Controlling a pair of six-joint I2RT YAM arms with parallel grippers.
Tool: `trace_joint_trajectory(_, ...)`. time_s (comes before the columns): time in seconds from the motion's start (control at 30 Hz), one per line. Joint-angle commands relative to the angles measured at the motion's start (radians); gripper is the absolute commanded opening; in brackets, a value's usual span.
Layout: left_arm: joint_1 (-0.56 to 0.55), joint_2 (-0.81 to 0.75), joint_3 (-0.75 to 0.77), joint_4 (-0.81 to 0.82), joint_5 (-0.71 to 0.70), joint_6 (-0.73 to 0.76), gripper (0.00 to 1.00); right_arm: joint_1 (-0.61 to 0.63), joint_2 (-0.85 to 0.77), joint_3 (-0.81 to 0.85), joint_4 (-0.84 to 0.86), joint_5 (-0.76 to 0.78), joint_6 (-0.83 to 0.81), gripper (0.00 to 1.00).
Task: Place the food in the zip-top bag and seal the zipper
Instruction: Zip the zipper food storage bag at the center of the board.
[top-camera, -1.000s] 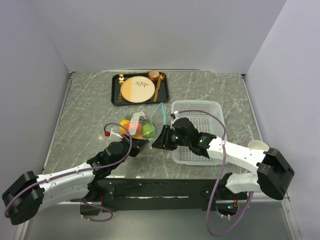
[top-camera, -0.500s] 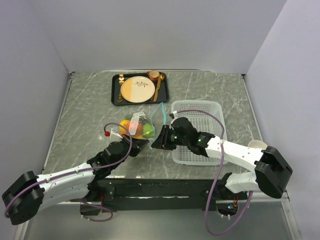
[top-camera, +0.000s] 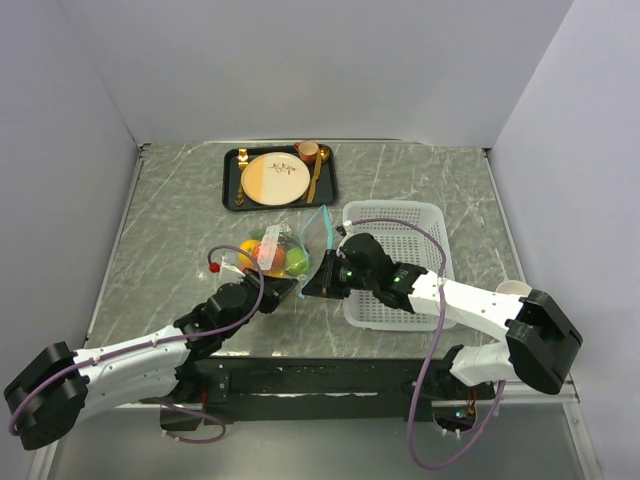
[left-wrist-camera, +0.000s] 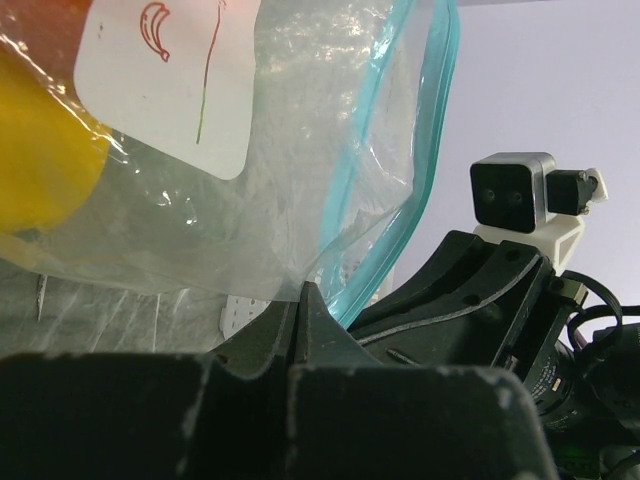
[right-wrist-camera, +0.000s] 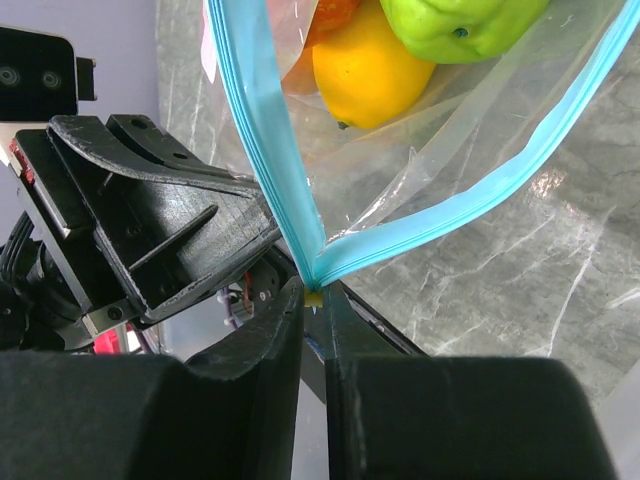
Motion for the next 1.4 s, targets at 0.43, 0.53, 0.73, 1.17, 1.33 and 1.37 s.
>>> trace_joint_trajectory(0.43, -0.004, -0.031, -0.029, 0.062, 0.018, -0.019, 0.21, 0.005, -0.046, -0.002, 0.057, 0.064, 0.02, 0.07)
trace_joint_trajectory(0.53, -0.002, -0.033, -0.043, 0.076, 0.029, -0.028, 0.21, 0.005, -0.048, -0.008, 0.075, 0.063, 0.031, 0.06)
trace_joint_trajectory(0.73, -0.005, -0.001, -0.046, 0.113, 0.044, -0.032, 0.2, 0.004, -0.045, -0.005, 0.083, 0.058, 0.039, 0.06)
trace_joint_trajectory(1.17, -0.004, 0.013, -0.03, 0.127, 0.043, -0.025, 0.01, 0.005, -0.032, -0.008, 0.08, 0.046, 0.036, 0.07)
trace_joint_trajectory(1.33, -0.004, 0.015, -0.029, 0.133, 0.05, -0.013, 0.01, 0.005, -0.04, -0.009, 0.068, 0.063, 0.036, 0.07)
trace_joint_trajectory(1.37, -0.005, 0.013, -0.029, 0.134, 0.052, -0.012, 0.01, 0.005, -0.042, -0.008, 0.066, 0.067, 0.036, 0.07)
